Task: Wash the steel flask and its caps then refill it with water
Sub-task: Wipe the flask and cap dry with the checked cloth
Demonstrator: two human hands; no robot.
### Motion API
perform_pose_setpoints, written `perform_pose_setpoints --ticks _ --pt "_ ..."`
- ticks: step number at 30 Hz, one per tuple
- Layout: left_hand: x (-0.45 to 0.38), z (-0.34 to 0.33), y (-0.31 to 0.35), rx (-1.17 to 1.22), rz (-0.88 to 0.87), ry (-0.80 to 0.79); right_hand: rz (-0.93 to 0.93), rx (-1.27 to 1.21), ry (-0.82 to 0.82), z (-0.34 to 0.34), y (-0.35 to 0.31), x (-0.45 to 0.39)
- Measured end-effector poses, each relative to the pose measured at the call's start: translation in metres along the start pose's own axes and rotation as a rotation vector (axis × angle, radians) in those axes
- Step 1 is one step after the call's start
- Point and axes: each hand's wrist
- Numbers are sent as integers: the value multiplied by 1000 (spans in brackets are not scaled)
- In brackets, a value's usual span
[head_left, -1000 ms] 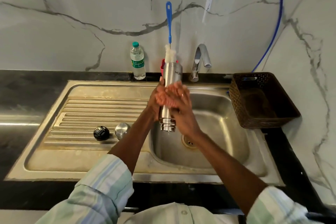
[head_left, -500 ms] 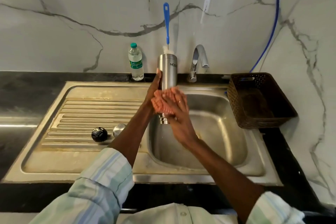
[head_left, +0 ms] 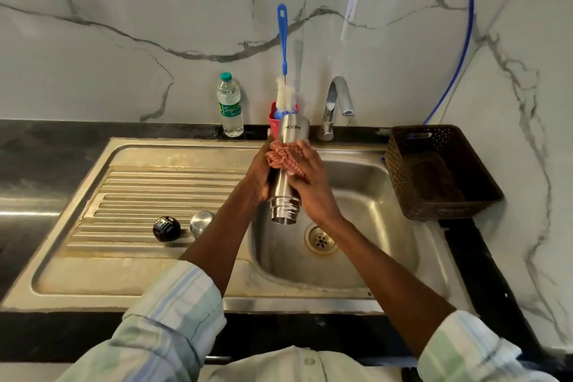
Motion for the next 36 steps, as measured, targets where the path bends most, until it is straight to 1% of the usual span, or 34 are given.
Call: perform_pose_setpoints --ticks 2,4,6,8,11,14,15,16,17,18,20,22,24,26,28,31,33,34,36 --pt "2 -6 -3 62 -24 -90 -63 30 44 9 1 -24" --pt "4 -8 -8 98 -31 -120 -142 12 129 23 -10 -57" --pt "6 -12 -11 98 -17 -101 -161 -53 187 36 -22 -79" --pt "6 -17 -9 57 -34 -41 -127 -70 204 38 -25 -77" --pt "5 -18 -2 26 -64 67 -29 104 111 20 -14 -34" --pt "-4 -3 3 41 -51 157 32 96 -8 -1 4 29" --pt "-9 3 3 9 -62 206 58 111 -42 -4 5 43" --pt "-11 5 4 0 -73 196 81 124 -61 -3 5 50" --pt "-7 2 4 -45 -54 153 90 123 -52 0 4 45" --pt "-6 -2 3 -47 -25 62 68 110 -22 3 2 32" --pt "-4 -10 -3 -84 11 17 -31 82 49 12 -4 -9" --pt "-2 -13 -11 -48 -31 -20 -123 -1 133 27 -16 -53" --pt "3 -20 -13 2 -40 -75 -194 -77 176 40 -21 -77" --pt "3 -22 -12 34 -52 -71 -172 -86 140 41 -28 -71" --pt "-1 -15 -6 73 -72 0 -107 -70 80 30 -34 -40" --pt "-4 -3 6 54 -33 158 -36 -42 -55 10 -20 27" --pt "-10 4 9 15 -37 257 24 -16 -84 1 -17 59" --pt "-10 5 8 15 -46 260 43 3 -92 0 -15 61" --pt "-4 -2 3 -8 1 172 52 95 -69 5 -15 36"
Point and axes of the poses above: each hand's wrist, its own x-axis away from the middle knuckle, its own z-axis out of the back of the hand, y = z × x, and after that the axes turned 6 degrees about -x, right-handed
